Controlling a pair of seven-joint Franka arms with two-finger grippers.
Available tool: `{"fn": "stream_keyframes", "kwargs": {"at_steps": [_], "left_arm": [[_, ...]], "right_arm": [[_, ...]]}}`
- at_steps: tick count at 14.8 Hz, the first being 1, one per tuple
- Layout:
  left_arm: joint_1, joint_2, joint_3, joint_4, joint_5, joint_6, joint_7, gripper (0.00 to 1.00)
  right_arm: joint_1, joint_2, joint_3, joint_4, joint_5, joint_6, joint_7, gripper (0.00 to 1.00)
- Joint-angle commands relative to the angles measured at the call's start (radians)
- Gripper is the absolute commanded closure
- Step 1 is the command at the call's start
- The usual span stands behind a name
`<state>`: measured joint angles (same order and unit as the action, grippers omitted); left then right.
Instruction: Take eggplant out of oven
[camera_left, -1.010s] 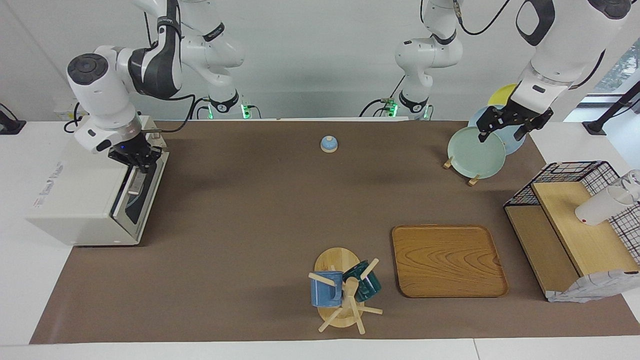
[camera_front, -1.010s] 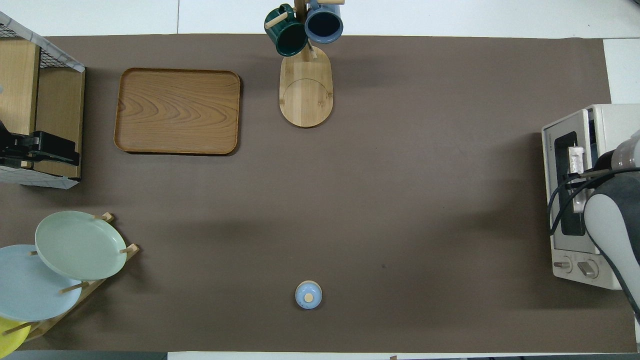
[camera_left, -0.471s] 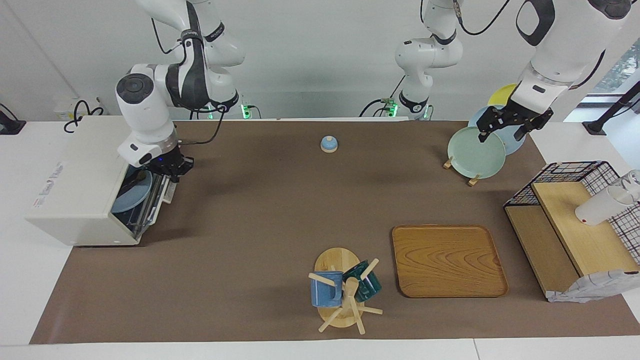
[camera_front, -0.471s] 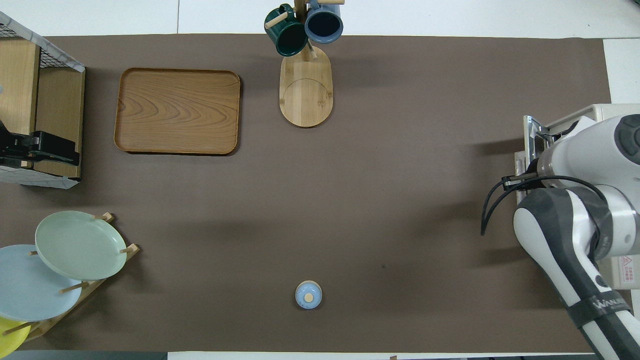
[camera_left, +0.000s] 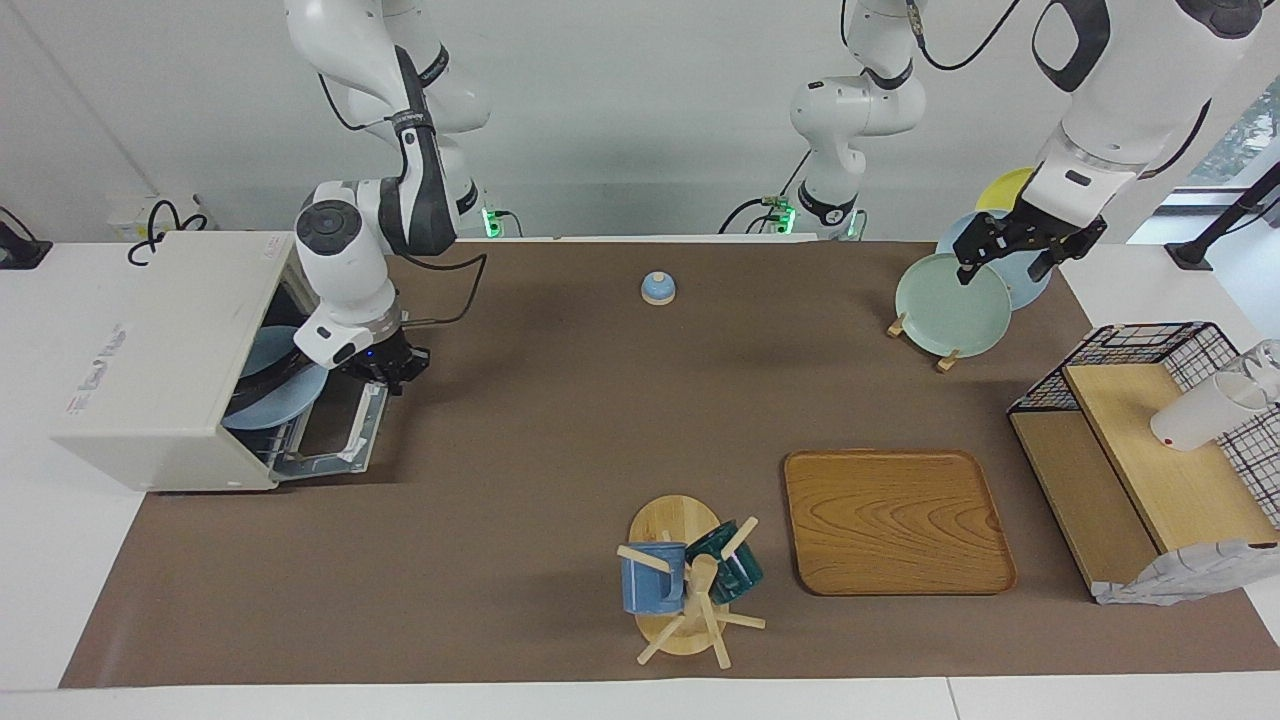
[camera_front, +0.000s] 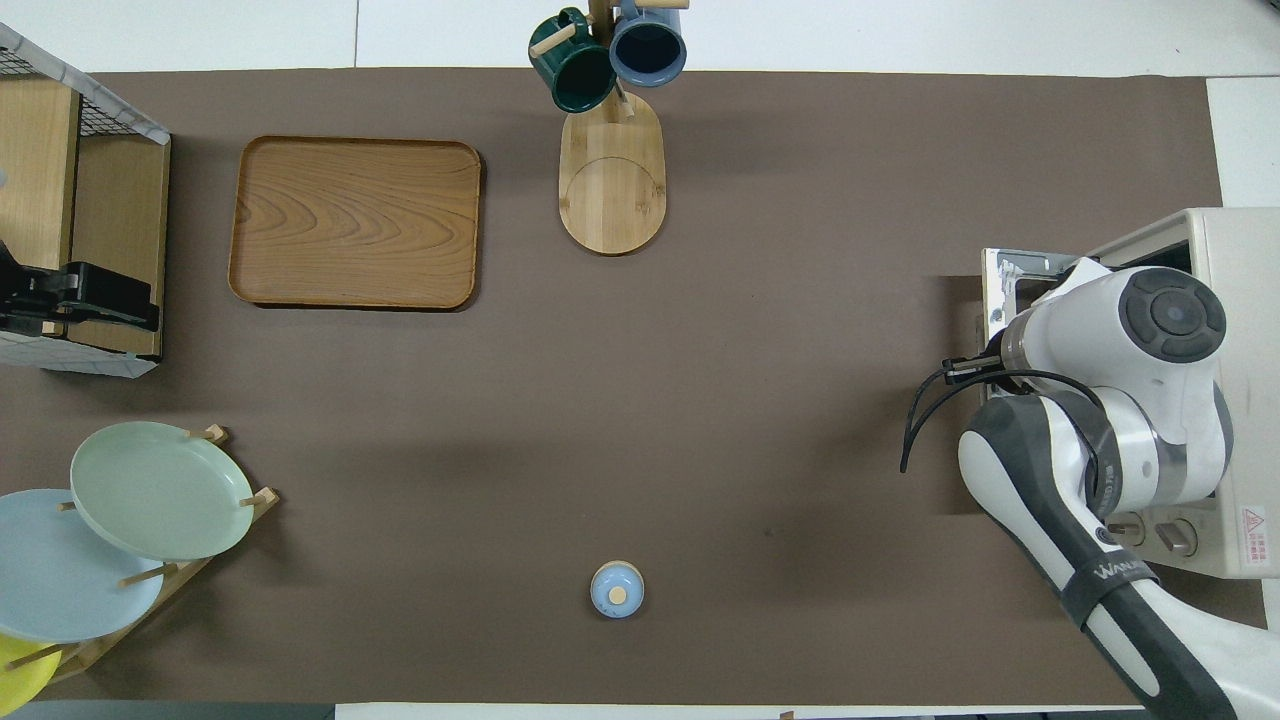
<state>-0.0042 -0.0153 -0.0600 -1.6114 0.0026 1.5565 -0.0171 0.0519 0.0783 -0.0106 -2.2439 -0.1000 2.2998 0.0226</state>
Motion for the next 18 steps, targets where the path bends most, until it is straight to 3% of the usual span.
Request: {"fn": "stream_keyframes", "kwargs": {"at_steps": [1,7,9,11,15,18], "left_arm": [[0.015,-0.005,-0.012,-0.001,0.014,-0.013,0.002,0.00],[0.015,-0.005,-0.012,-0.001,0.014,-0.013,0.002,0.00],[0.015,-0.005,-0.012,-0.001,0.014,-0.013,0.002,0.00],[0.015,-0.005,-0.011,-0.001,0.014,-0.013,0.002,0.00],[0.015,-0.005,-0.011,-0.001,0.014,-0.013,0.002,0.00],[0.015,-0.005,-0.012,-0.001,0.014,-0.015,0.000,0.00]], "right_arm": [[-0.006,0.060,-0.020,0.014,-0.003,0.061,0.023,1.00],[0.097,0.060,-0.020,0.030,0.006,0.035,0.140,0.98],[0.114,0.052,-0.022,0.085,0.006,-0.047,0.146,0.82],[0.103,0.043,-0.023,0.154,0.005,-0.162,0.146,0.47],[0.054,-0.032,-0.031,0.198,-0.021,-0.321,0.120,0.44],[-0.004,-0.041,-0.029,0.181,-0.059,-0.321,0.091,0.45]]}}
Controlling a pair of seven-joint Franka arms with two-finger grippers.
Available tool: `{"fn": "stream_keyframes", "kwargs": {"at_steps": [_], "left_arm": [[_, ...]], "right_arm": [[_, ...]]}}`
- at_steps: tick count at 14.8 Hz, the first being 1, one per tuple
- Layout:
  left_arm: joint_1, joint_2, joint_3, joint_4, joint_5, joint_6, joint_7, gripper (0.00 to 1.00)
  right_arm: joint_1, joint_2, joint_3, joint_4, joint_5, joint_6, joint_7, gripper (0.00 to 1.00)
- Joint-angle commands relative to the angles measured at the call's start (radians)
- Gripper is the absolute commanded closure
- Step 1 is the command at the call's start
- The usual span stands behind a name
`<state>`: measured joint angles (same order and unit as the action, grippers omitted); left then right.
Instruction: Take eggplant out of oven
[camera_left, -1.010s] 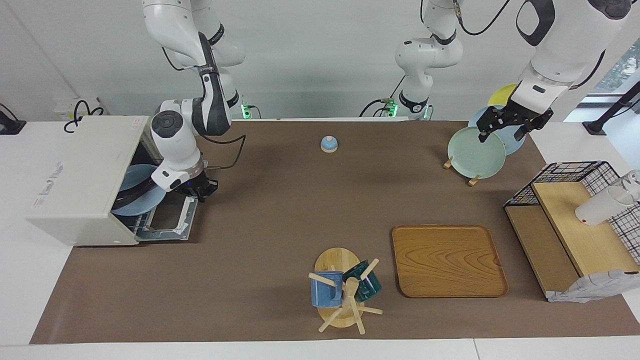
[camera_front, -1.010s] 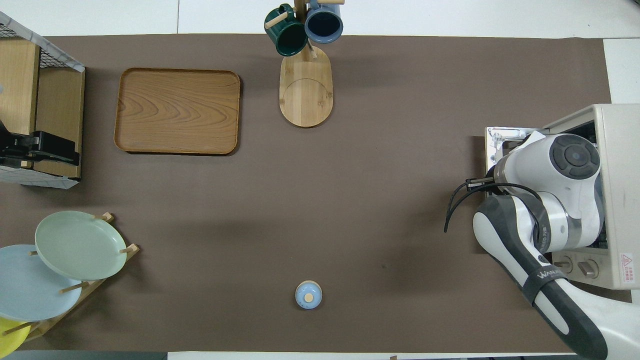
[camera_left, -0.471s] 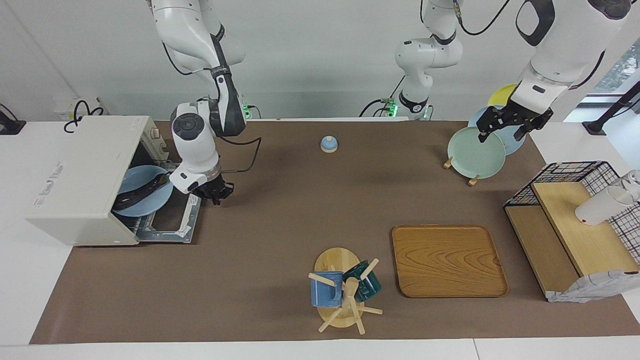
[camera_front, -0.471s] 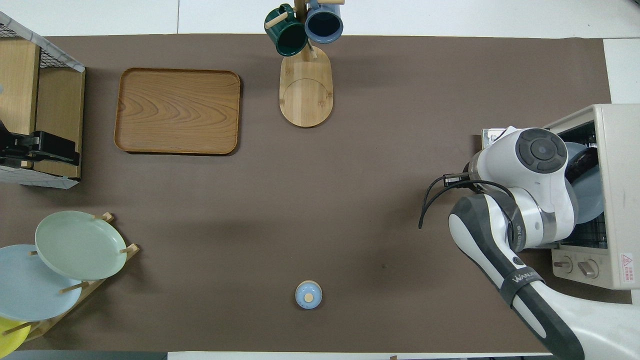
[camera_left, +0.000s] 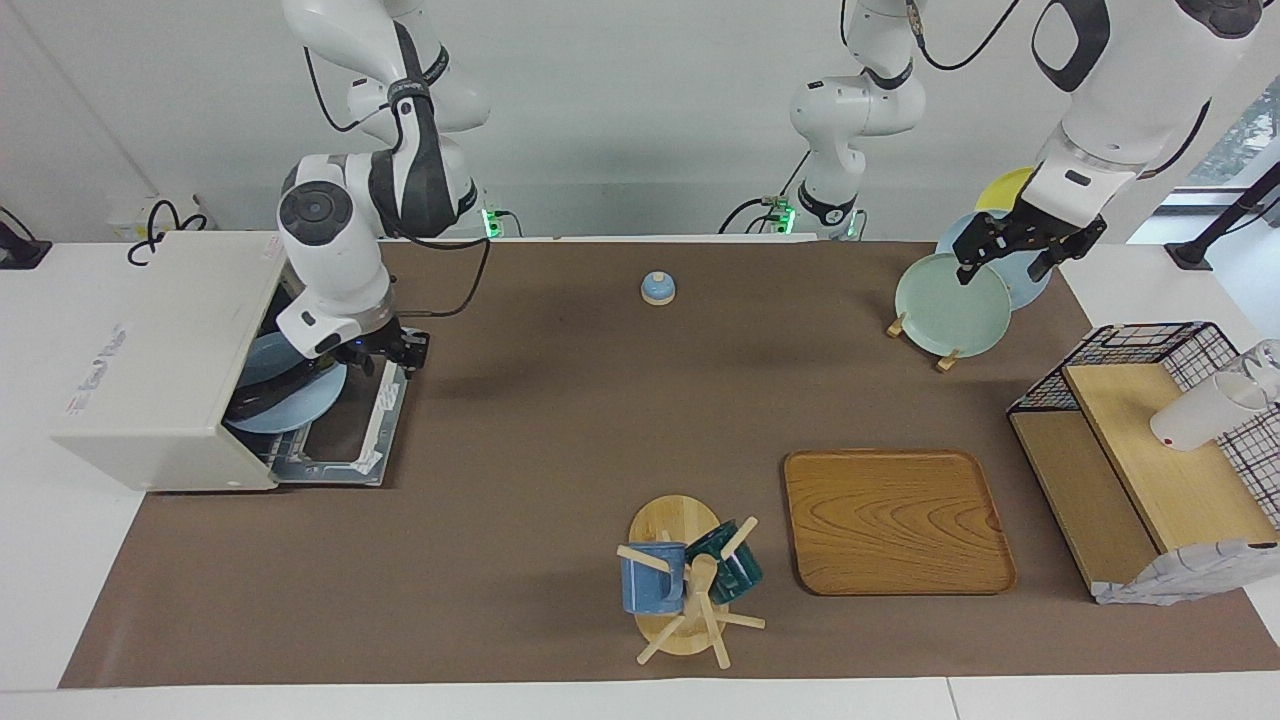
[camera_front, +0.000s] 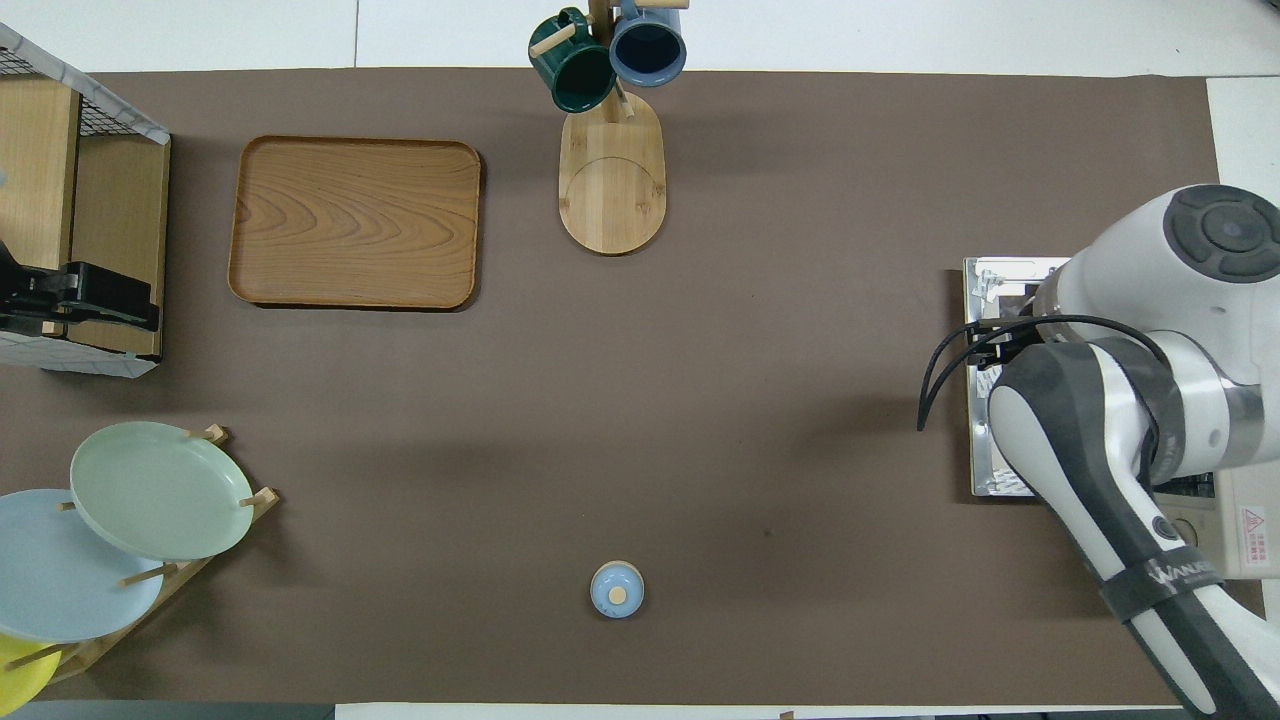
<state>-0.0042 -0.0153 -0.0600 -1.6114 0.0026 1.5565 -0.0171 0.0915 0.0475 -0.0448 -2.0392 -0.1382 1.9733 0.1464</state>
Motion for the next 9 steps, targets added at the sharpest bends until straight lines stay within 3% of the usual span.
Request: {"fn": "stream_keyframes", "kwargs": {"at_steps": [1,5,9], "left_arm": [[0.013,-0.005,-0.012,-0.001,0.014,-0.013,0.000,0.00],[0.013,-0.005,-0.012,-0.001,0.014,-0.022,0.000,0.00],[0.012,-0.005,-0.012,-0.001,0.014,-0.024,-0.001,0.00]], "right_arm": [[-0.058,-0.012,0.006,-0.035,-0.021,0.021,-0.056,0.46],[-0.094,-0.041,0.006,-0.127,-0.021,0.123,-0.109,0.48],[-0.111,-0.043,0.005,-0.134,-0.021,0.125,-0.165,0.48]]}}
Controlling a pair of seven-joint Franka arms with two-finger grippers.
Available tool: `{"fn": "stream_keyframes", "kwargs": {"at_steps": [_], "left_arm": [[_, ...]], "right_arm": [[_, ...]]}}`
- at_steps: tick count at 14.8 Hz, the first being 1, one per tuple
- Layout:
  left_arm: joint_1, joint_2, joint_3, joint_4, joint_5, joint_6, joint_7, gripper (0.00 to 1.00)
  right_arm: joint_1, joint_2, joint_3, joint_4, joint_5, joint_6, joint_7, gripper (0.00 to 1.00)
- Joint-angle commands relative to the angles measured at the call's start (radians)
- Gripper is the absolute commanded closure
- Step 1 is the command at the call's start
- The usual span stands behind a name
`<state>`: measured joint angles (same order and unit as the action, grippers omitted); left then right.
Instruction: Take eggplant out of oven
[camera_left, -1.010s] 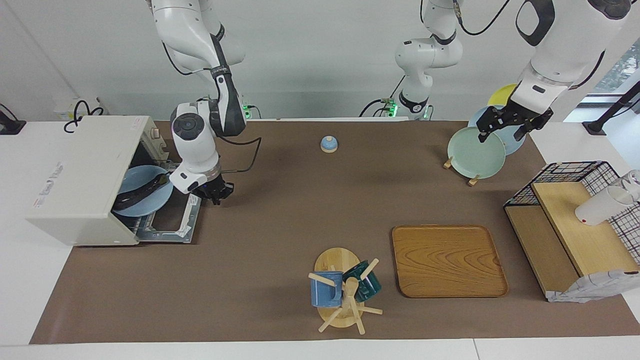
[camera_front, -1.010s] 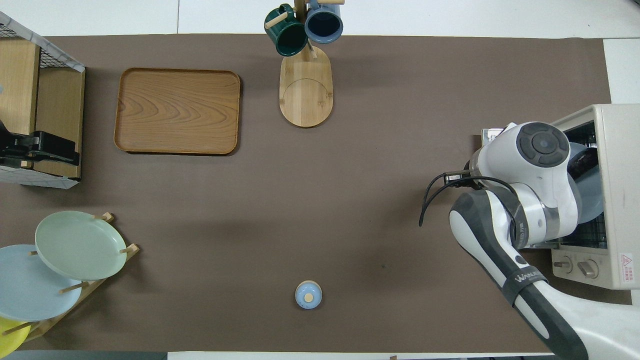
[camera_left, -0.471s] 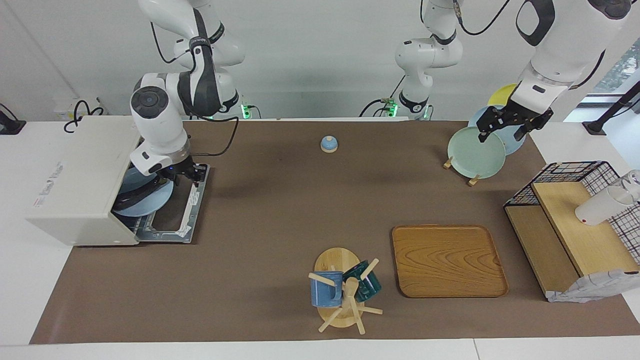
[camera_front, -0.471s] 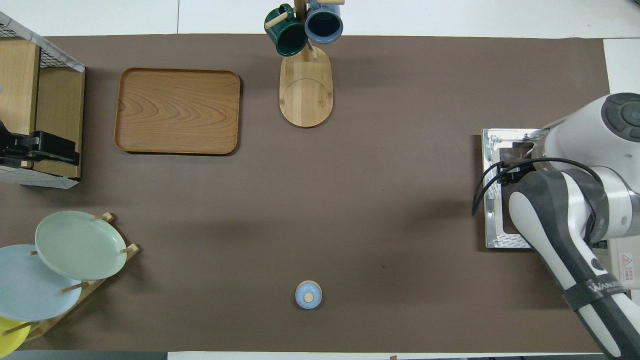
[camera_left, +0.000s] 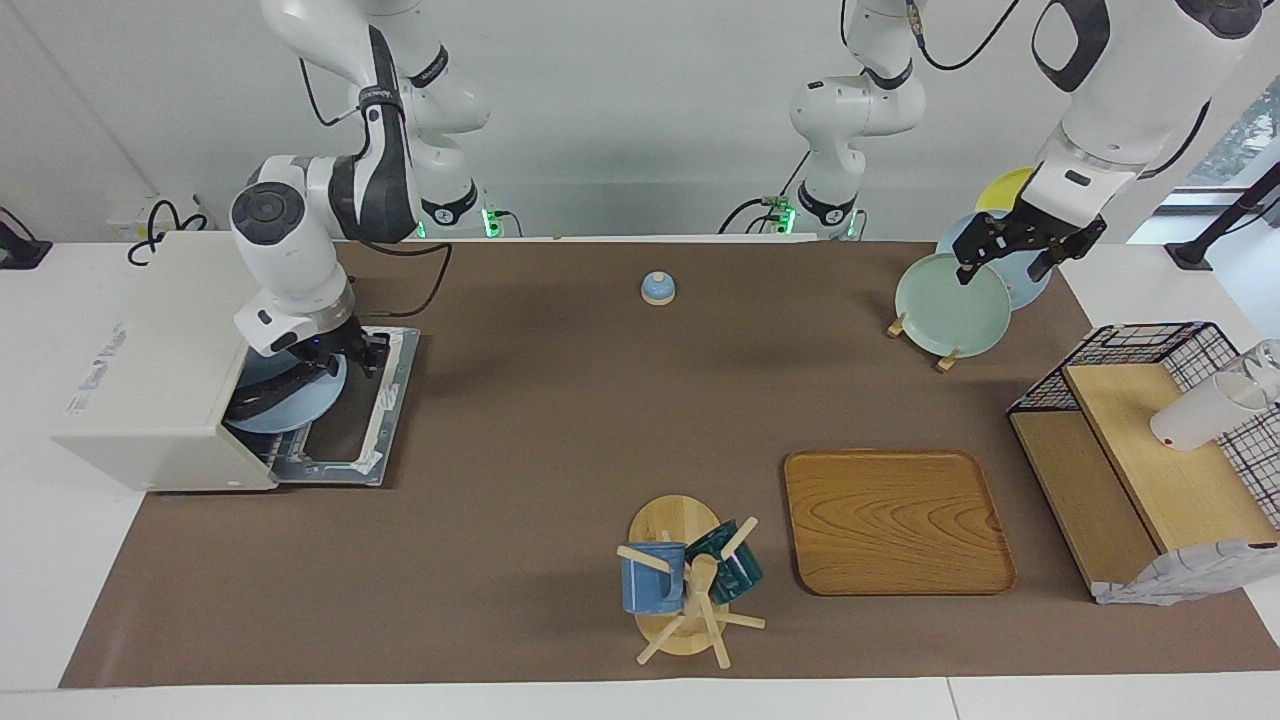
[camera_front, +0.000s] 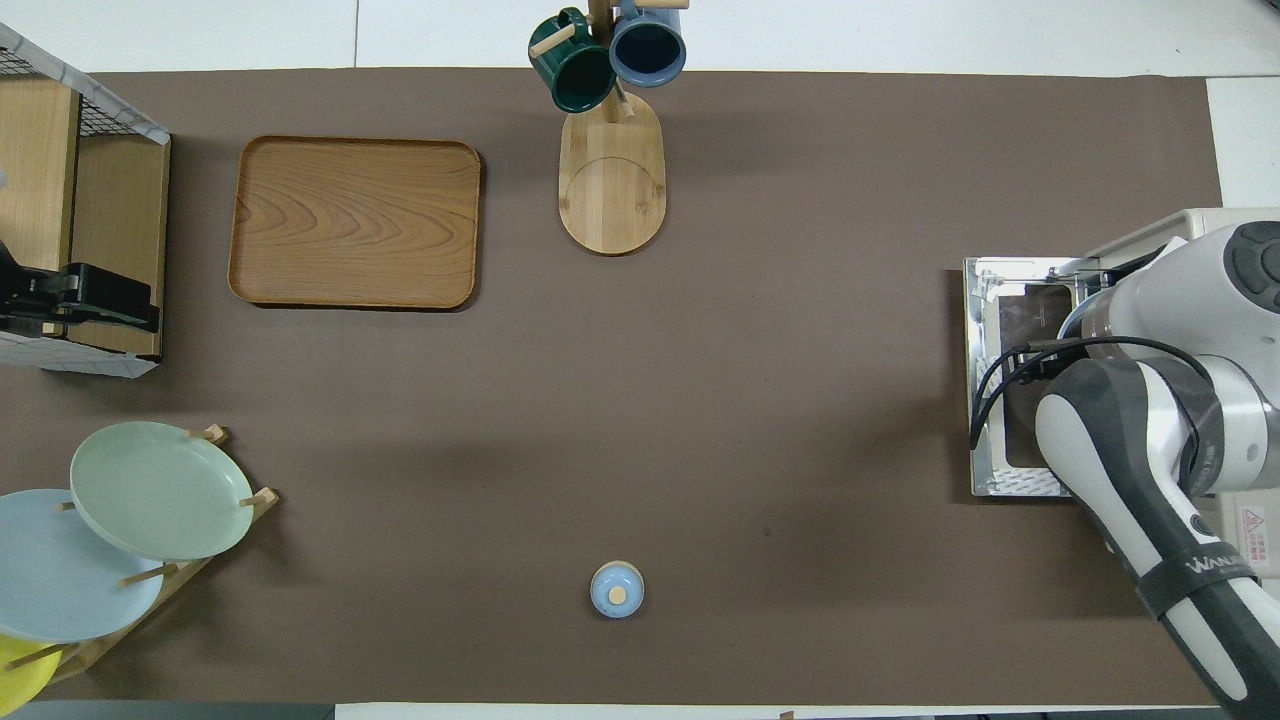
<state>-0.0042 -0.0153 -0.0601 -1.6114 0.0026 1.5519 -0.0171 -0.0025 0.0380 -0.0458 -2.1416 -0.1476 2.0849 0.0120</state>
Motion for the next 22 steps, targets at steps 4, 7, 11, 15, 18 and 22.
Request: {"fn": "stream_keyframes", "kwargs": {"at_steps": [4,7,11,15,18,22], "left_arm": [[0.003,-0.005,-0.014,-0.001,0.014,-0.012,-0.003,0.00],[0.003,-0.005,-0.014,-0.001,0.014,-0.007,0.002,0.00],[0.001,-0.006,-0.014,-0.008,0.014,-0.007,0.000,0.00],[0.001,-0.006,-0.015,-0.008,0.011,-0.003,0.002,0.00],[0.004,-0.008,-0.015,-0.015,0.010,-0.004,-0.003,0.00],[0.001,-0.009,-0.015,-0.015,0.007,-0.004,-0.004,0.00]], "right_arm": [[-0.027,-0.027,0.006,-0.037,-0.012,0.038,-0.032,0.49],[-0.027,-0.026,0.007,-0.058,-0.012,0.076,-0.032,0.60],[-0.028,-0.033,0.006,-0.087,-0.012,0.113,-0.043,0.66],[-0.048,-0.033,0.006,-0.095,-0.012,0.132,-0.090,0.68],[-0.059,-0.033,0.007,-0.093,-0.012,0.130,-0.141,1.00],[-0.016,-0.030,0.009,-0.077,-0.012,0.103,-0.152,1.00]]}}
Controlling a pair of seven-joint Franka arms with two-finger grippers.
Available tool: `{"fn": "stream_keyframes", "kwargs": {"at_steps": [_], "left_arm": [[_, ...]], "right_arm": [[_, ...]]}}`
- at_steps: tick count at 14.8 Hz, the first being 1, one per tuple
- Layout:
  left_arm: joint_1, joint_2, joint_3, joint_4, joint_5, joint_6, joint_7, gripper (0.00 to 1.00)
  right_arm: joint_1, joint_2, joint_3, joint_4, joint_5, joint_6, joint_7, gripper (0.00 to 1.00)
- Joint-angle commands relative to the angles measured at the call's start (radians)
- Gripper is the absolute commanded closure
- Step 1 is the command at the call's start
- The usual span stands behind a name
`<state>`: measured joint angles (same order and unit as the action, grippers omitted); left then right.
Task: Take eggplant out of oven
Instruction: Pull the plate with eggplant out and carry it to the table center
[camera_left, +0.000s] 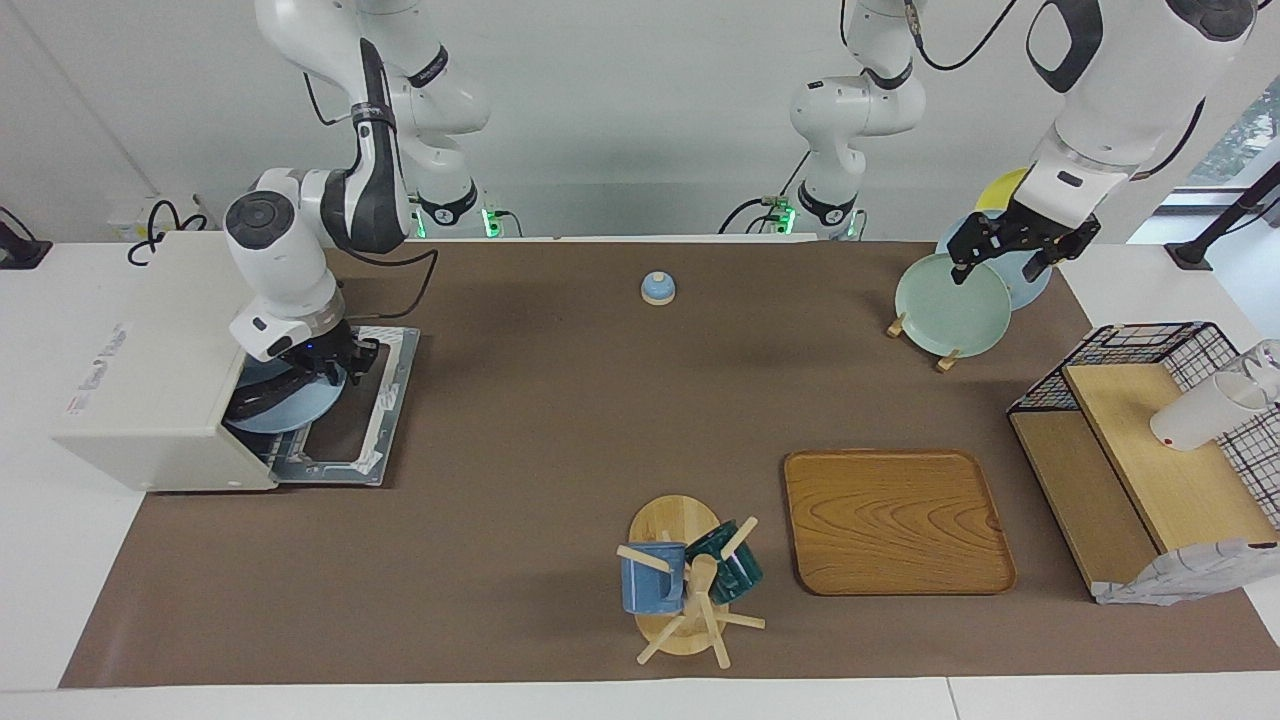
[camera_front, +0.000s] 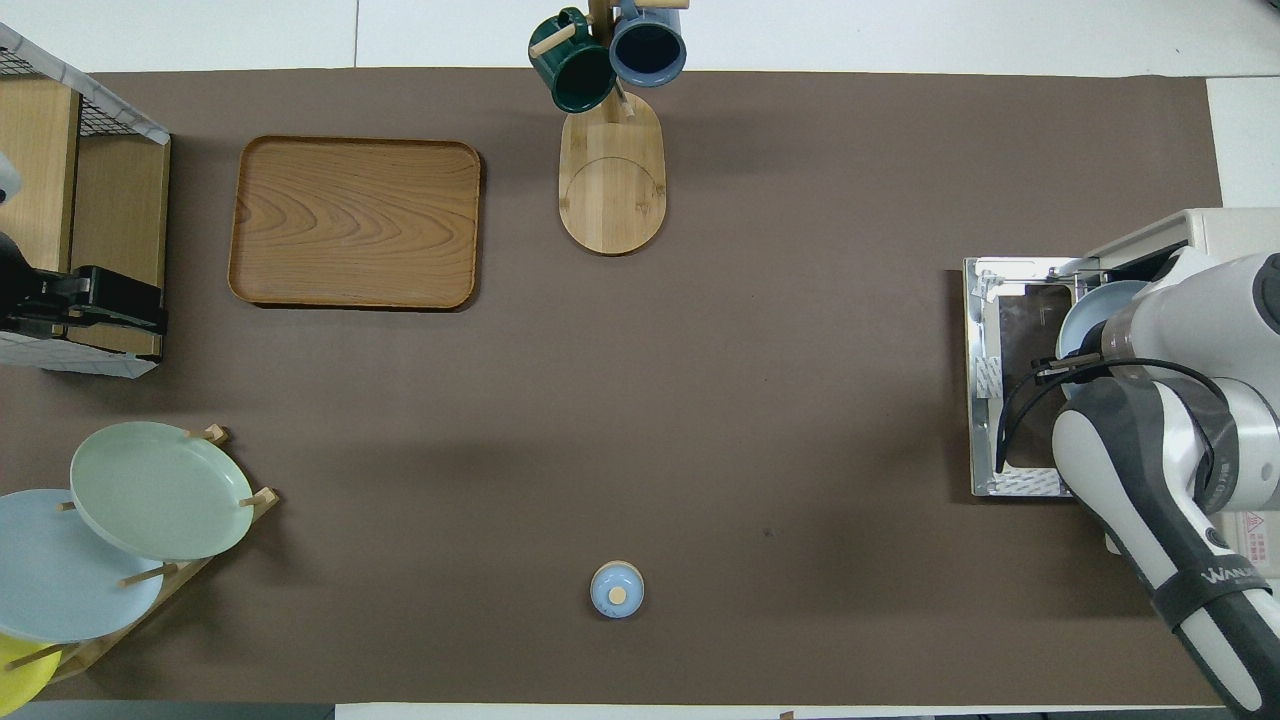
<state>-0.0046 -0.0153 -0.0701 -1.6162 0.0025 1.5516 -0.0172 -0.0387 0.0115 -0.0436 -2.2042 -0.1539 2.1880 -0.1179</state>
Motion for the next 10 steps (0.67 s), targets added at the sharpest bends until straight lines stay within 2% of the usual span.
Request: {"fn": "stream_keyframes", "kwargs": {"at_steps": [1,4,8,10], "left_arm": [[0.001,-0.009,-0.005,-0.010,0.007,-0.005,-0.007,0.00],[0.000,-0.009,-0.005,-0.010,0.007,-0.005,-0.010,0.00],[0.008,-0.008,-0.004,-0.005,-0.004,-0.001,-0.010,0.00],[0.012,-0.008,-0.002,-0.005,-0.004,0.005,-0.012,0.00]], "right_arm": [[0.046,0.001,0.007,0.010,-0.007,-0.028,-0.019,1.00],[0.159,0.028,0.007,0.119,-0.012,-0.151,0.020,1.00],[0.379,0.044,0.010,0.187,-0.049,-0.224,0.254,1.00],[0.457,0.112,0.010,0.292,-0.049,-0.289,0.364,1.00]]}}
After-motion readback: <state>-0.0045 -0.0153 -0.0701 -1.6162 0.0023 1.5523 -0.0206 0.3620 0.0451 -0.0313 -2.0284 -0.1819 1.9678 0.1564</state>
